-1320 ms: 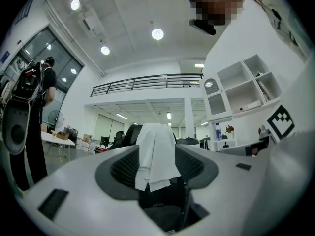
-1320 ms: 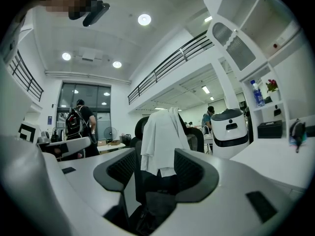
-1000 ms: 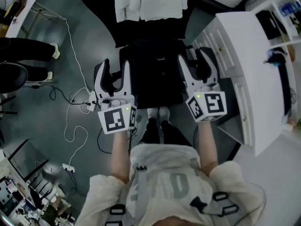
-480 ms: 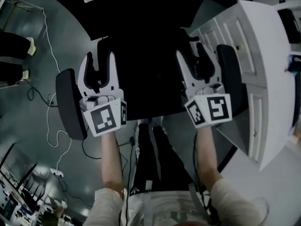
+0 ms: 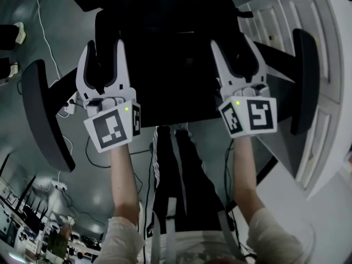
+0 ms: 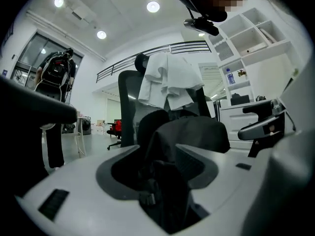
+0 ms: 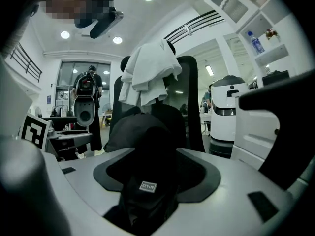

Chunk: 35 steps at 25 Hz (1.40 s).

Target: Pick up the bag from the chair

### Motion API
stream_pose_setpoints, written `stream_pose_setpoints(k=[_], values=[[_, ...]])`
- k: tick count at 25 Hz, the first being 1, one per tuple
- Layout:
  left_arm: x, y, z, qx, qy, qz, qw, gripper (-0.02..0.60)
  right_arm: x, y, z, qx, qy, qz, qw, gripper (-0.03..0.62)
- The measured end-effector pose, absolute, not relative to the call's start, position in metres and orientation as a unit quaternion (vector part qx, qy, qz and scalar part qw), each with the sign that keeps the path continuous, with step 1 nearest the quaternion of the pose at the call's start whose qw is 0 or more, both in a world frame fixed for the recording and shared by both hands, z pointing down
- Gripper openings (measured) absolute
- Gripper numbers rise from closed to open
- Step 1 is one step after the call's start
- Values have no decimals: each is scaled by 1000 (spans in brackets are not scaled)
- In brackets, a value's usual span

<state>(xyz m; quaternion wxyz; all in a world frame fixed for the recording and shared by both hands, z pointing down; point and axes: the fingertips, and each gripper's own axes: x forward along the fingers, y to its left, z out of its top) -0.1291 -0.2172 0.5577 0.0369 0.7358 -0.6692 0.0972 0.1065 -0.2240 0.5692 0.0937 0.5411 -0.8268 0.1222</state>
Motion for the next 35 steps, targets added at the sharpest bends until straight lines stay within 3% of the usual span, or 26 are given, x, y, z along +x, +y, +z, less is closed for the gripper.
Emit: stream_pose_setpoints(k=[13, 25, 35], values=[[-131, -213, 610, 734, -661, 124, 99, 228, 108, -220, 612, 542, -817, 146, 134, 238], [-122, -274, 693, 745, -609, 208, 174, 279, 113, -288, 699, 517, -787, 217, 259, 250], [-114, -286, 727, 747, -587, 220, 222, 279, 111, -295, 727, 513, -778, 235, 277, 249]])
